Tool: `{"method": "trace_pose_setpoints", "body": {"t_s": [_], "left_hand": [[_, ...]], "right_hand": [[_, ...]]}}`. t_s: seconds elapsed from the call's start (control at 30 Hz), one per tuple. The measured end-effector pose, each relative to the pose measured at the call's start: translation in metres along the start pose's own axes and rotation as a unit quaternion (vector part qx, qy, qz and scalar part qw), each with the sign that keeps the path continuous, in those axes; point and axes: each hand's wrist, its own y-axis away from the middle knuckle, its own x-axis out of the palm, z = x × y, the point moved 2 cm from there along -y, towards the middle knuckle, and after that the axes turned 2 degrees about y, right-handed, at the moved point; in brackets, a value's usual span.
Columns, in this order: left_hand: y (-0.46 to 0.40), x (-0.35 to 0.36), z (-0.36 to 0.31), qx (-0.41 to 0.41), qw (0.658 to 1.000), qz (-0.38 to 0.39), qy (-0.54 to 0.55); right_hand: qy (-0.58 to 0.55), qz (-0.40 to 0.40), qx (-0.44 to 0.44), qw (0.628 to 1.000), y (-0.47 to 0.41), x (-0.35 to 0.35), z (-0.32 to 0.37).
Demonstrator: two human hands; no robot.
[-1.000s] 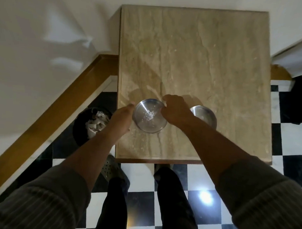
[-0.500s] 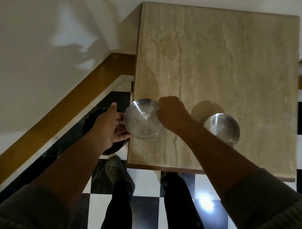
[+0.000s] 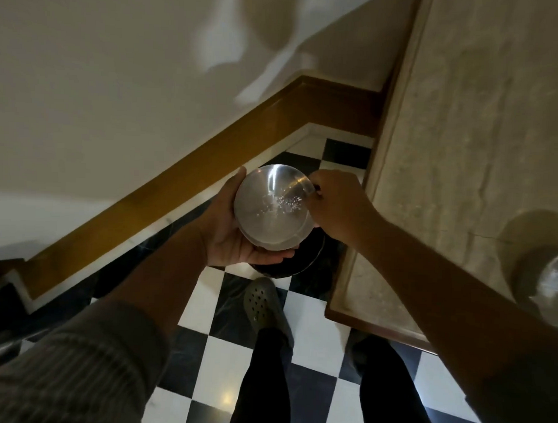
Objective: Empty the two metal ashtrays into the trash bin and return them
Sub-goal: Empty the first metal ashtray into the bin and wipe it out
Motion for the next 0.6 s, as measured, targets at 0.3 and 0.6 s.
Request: {"method": "trace_pose_setpoints", "body": {"t_s": [0.3,0.6], "left_hand": [[-0.029,-0.048,-0.009,0.041,0.99,0.041,-0.125],[-0.05,-0.037,-0.003,0.286,0.571,-0.191,-0.745]], "right_hand": [[-0.088,0.084,0.041,0.992,-0.006,0.044,-0.018],[0.143,0.118,-0.184,0.965,0.013,0.051,-0.033]]}}
